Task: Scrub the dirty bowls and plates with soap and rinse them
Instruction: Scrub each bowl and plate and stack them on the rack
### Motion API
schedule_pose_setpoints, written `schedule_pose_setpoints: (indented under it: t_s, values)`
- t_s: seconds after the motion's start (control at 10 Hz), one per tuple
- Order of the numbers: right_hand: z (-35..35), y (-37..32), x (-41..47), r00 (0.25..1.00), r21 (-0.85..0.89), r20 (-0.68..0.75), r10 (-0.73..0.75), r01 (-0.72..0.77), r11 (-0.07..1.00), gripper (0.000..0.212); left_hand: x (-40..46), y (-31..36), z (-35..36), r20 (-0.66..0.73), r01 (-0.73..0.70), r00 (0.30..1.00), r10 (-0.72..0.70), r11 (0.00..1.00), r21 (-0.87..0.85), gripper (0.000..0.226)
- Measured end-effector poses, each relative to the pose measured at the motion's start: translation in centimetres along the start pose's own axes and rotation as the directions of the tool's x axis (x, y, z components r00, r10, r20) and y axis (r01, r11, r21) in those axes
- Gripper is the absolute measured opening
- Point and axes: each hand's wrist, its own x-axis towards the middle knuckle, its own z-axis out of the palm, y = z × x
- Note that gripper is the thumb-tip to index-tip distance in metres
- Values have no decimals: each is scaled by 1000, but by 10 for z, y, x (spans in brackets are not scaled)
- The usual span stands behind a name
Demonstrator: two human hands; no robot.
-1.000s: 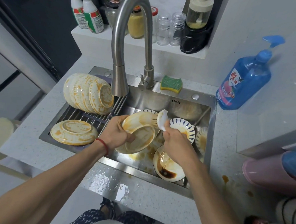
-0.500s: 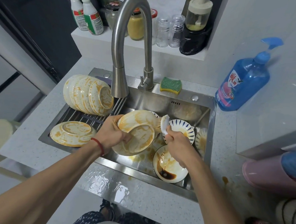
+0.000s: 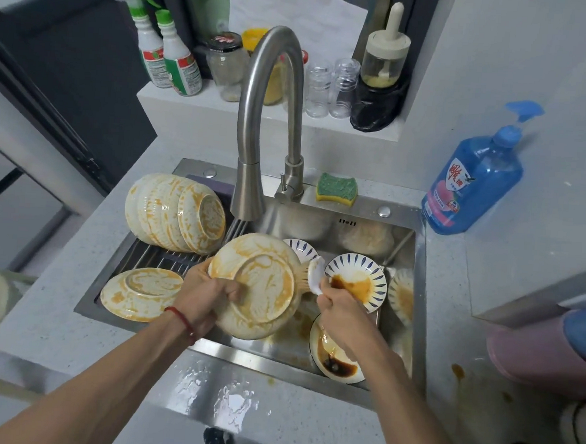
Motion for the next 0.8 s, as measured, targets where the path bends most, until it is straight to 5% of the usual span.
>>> schedule_pose_setpoints:
  t_s: [0.2,0.3,0.5,0.6,0.7,0.8]
  values:
    - [48,-28,6,998,203,-62,1,12,979,50,38,29,-44,-151,-10,989,-6,994,-108,49]
    - [65,-30,-6,992,236,-101,78,-52,970,48,68,57,-69,-168,-95,982,88,995,-36,46]
    - [92,-33,-17,973,230,-176,149,-107,967,40,130,83,-80,-103,-264,939,328,880,396,47]
    - [97,-32,-23,966,115,-211,152,-130,985,43,148,81,-74,-61,-275,935,348,824,495,41]
    - [102,-37,-41,955,22,-239,174,-174,984,21,166,71,-75,-35,-259,945,325,809,529,41]
    - [110,-26,-55,962,131,-115,248,-233,964,19,179,64,-84,-15,-219,962,274,799,561,62]
